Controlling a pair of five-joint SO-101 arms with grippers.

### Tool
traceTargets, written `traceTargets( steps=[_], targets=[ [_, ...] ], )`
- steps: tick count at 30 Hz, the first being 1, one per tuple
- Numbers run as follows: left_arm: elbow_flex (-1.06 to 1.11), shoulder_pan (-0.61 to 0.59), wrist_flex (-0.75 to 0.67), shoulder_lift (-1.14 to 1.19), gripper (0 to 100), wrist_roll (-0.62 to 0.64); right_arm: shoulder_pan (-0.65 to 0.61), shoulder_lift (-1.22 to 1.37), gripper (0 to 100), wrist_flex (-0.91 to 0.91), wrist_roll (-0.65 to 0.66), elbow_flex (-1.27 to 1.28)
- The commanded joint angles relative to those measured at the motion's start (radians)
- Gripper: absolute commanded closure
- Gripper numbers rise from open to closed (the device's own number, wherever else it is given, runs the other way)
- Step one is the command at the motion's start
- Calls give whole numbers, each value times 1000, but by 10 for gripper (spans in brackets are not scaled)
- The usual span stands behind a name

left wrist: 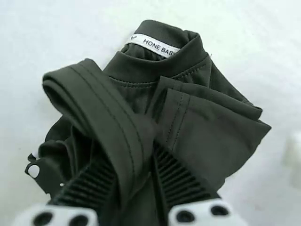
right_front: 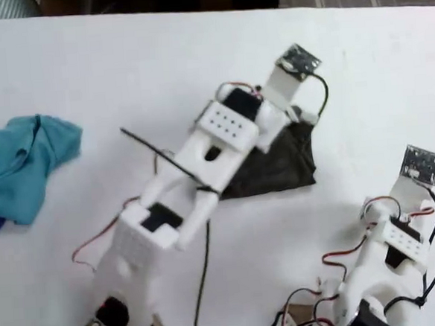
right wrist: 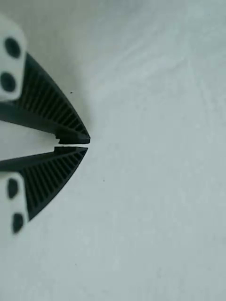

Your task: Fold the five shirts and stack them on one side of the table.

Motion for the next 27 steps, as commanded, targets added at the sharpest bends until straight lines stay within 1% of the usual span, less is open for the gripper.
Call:
traceTargets(
  steps=[1,4,6,10,15,18,21,23,24,26,27],
  targets=[
    [-39,9,-20,-2,972,9,-4,-30,978,-21,8,-21],
    [-54,29,-21,-3,918,11,-4,-30,978,-21,8,-21],
    [-110,37,-14,8,882,11,-4,-30,978,-21,8,-21],
    [-194,57,-21,9,873,11,-4,-30,978,-21,8,-21],
    [-213,69,-15,3,871,11,-4,-30,978,-21,8,-21],
    [-222,55,-11,-8,871,8,-4,-30,978,-21,8,-21],
    [-286,-8,58,-23,876,6,-4,-30,978,-21,8,-21],
    [-328,-78,140,-35,880,5,-4,-30,978,-21,8,-21],
    [-355,-120,186,-40,896,3,-4,-30,978,-21,8,-21],
    [-409,-212,301,-46,976,-17,-4,-30,978,-21,8,-21],
    [-432,-256,358,-46,977,-43,-4,-30,978,-21,8,-21]
  ],
)
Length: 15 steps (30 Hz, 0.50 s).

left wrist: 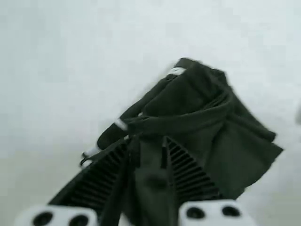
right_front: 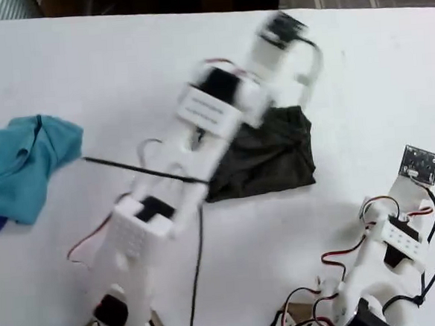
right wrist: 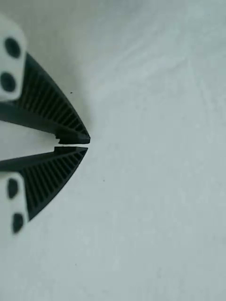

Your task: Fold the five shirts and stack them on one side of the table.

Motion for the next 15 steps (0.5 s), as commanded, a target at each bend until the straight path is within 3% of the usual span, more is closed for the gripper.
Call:
traceTargets(
  steps=[1,3,9,15],
  targets=[
    [-113,-167,203,-72,965,-66,-4,-30,978,-21,8,-21],
    [-133,-250,298,-77,975,-89,-4,-30,978,-21,9,-21],
    [48,-522,295,-229,973,-86,-36,-30,978,-21,18,-21],
    [625,-617,287,-667,973,-97,-36,-30,978,-16,71,-21]
  ],
)
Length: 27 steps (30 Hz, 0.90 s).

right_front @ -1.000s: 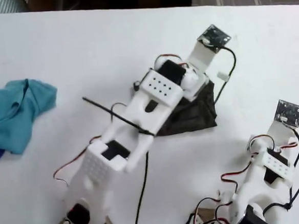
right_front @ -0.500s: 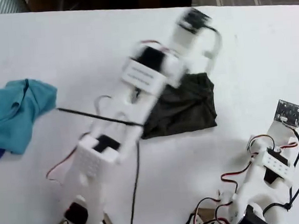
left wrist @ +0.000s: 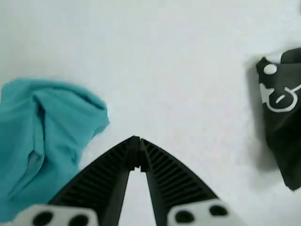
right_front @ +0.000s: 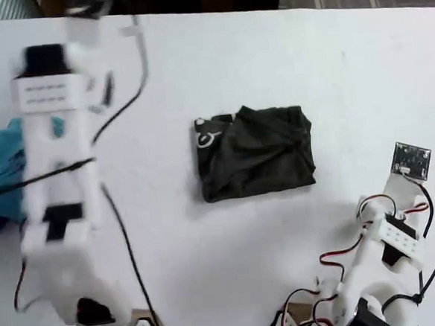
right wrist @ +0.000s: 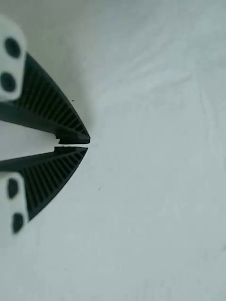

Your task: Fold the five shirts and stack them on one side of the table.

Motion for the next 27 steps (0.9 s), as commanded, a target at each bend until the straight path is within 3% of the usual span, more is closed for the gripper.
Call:
traceTargets(
  steps=[1,4,9,12,15,18,27],
  targets=[
    [409,-23,-5,-368,973,-12,-7,-30,978,-16,12,-21],
    [783,-41,-153,-641,973,-37,-8,-30,978,-15,14,-21],
    [1438,-137,-582,-1039,973,-109,-30,-30,978,-13,20,-20],
    [1707,-193,-770,-1178,973,-124,-42,-31,978,-12,21,-14],
    [1844,-229,-845,-1212,973,-124,-45,-33,978,-12,25,-14],
    [1916,-255,-913,-1214,973,-123,-96,-38,979,44,114,-44],
    [2075,-259,-1074,-1217,973,-123,-492,62,978,734,98,-707]
  ],
)
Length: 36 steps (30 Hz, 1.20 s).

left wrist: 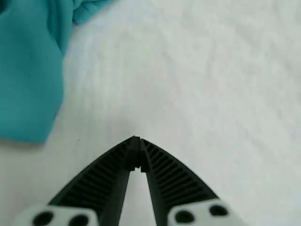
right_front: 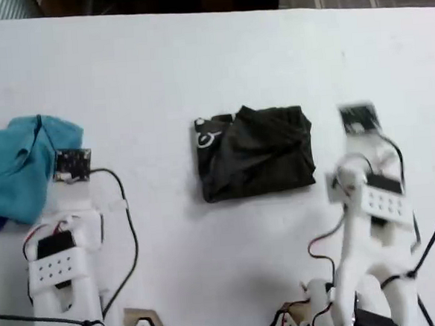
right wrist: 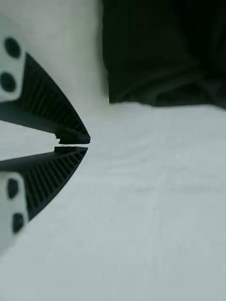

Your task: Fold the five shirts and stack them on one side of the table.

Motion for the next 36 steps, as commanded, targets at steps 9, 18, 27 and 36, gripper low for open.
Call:
traceTargets(
  steps=[9,18,27,36],
  targets=[
    [39,-8,-71,-23,972,-5,-476,484,978,309,-58,-887],
    [53,-8,-78,-28,972,-3,-610,1066,978,386,-58,-1458],
    [53,-6,-97,-28,972,-3,-659,1419,978,657,-52,-1921],
    [54,-6,-98,-28,972,-3,-506,1448,979,817,-51,-2012]
  ],
)
